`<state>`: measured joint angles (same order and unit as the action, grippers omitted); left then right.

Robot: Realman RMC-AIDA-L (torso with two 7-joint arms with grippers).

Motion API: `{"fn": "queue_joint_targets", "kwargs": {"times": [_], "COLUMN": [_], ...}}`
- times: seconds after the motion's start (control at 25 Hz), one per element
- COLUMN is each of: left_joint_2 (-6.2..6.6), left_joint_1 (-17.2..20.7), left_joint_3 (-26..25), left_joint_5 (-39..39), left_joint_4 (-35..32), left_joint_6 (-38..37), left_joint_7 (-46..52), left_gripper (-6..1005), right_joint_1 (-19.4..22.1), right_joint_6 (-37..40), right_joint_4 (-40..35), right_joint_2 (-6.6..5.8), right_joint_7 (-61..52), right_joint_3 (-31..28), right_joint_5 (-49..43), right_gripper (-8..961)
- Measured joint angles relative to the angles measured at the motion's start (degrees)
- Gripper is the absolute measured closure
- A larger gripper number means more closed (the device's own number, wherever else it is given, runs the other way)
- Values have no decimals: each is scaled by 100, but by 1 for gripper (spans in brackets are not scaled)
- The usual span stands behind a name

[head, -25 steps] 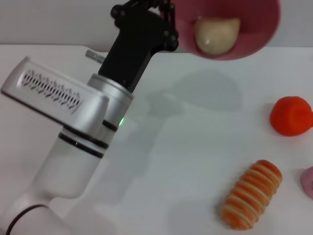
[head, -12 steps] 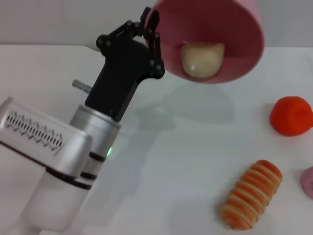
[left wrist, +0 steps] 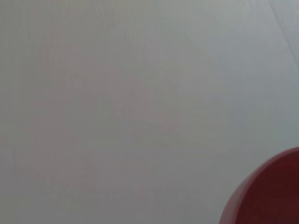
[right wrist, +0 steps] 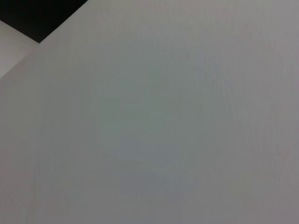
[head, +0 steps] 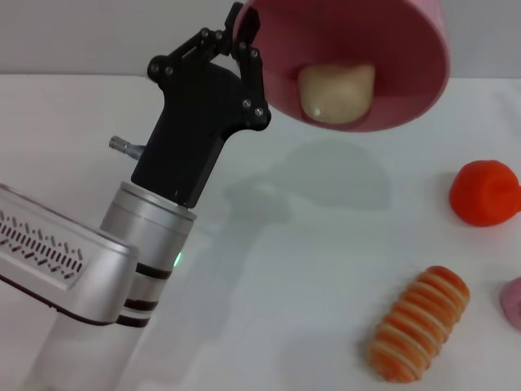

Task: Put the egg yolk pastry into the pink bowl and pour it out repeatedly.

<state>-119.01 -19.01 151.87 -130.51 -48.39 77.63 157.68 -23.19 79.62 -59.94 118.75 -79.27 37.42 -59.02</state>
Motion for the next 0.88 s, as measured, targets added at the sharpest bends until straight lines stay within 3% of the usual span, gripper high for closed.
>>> {"fn": "queue_joint_targets", "kwargs": {"times": [0.48, 0.68, 0.88], "left_joint_2": [13, 43, 68], "left_joint_1": [-254, -511, -832], "left_joint_3": [-12, -323, -1274], "left_joint_5": [-5, 0, 6], "left_joint_4": [29, 44, 29], "left_joint_6": [7, -1111, -2994], "left_joint_7": [0, 297, 701], "left_gripper": [958, 958, 958], "right_joint_1": [17, 25, 27], "right_joint_6": [0, 1, 4], "right_joint_4": [3, 33, 37], "right_joint_2": [-1, -1, -9], "right_joint_7": [0, 2, -4], "right_joint_3": [-34, -32, 51], "right_joint_5": [-1, -5, -40], "right_gripper": [561, 561, 561]}}
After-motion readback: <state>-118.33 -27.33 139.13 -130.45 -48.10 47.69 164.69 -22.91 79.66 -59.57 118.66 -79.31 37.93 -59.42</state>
